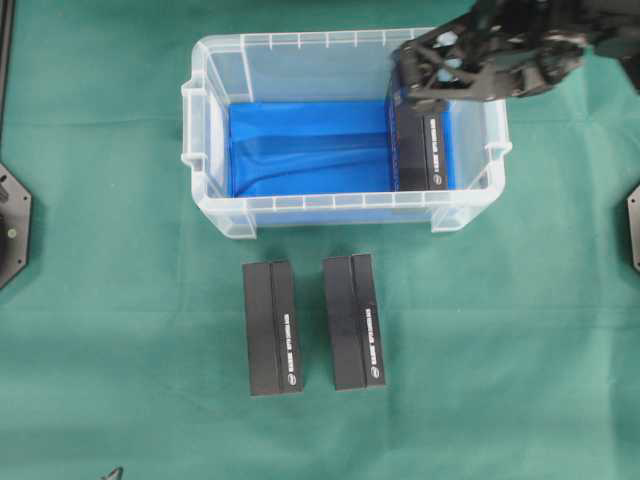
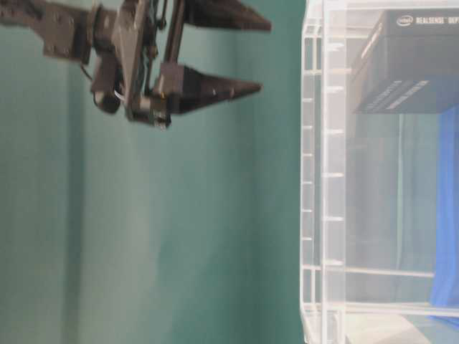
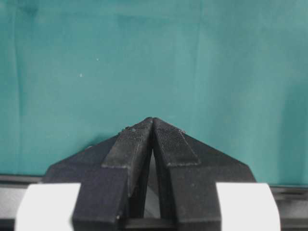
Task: Take the box out of the case with the right arm.
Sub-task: 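Move the open right gripper over the right black box in the case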
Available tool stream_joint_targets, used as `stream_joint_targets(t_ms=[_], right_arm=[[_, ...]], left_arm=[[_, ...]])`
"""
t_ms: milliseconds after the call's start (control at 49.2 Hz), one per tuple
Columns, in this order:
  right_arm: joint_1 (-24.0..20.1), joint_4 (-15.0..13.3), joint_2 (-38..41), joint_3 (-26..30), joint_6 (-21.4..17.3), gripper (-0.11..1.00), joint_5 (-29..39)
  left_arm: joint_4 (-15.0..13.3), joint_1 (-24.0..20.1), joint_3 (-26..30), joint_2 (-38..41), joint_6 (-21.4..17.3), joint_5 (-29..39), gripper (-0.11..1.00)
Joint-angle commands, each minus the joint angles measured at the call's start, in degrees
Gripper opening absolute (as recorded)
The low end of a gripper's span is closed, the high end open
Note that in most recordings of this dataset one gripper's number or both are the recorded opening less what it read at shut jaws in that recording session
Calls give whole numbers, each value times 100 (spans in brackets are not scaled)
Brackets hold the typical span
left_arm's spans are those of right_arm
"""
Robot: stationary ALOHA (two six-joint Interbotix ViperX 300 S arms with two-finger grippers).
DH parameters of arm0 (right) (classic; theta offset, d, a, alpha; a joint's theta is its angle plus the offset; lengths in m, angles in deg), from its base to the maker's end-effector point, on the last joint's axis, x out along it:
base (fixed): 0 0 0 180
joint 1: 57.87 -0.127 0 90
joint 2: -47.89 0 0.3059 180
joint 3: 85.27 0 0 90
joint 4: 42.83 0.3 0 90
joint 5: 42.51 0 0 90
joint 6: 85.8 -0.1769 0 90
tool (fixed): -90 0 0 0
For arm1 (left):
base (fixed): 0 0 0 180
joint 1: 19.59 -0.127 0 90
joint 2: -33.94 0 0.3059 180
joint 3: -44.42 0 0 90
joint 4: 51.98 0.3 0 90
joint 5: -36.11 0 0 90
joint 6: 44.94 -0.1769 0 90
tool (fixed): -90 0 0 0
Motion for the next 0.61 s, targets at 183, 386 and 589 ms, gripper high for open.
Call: stream_joint_targets(t_ms=[183,386,589], right_arm=[[-44,79,105,281,44,87,-18],[-44,70,105,281,53,87,-18],[-44,79,105,281,44,87,-9]], left_arm=[[18,-18,62,-18,-9,-18,0],[18,-18,62,-18,-18,-9,0],[18,-18,62,-18,-18,-9,0]])
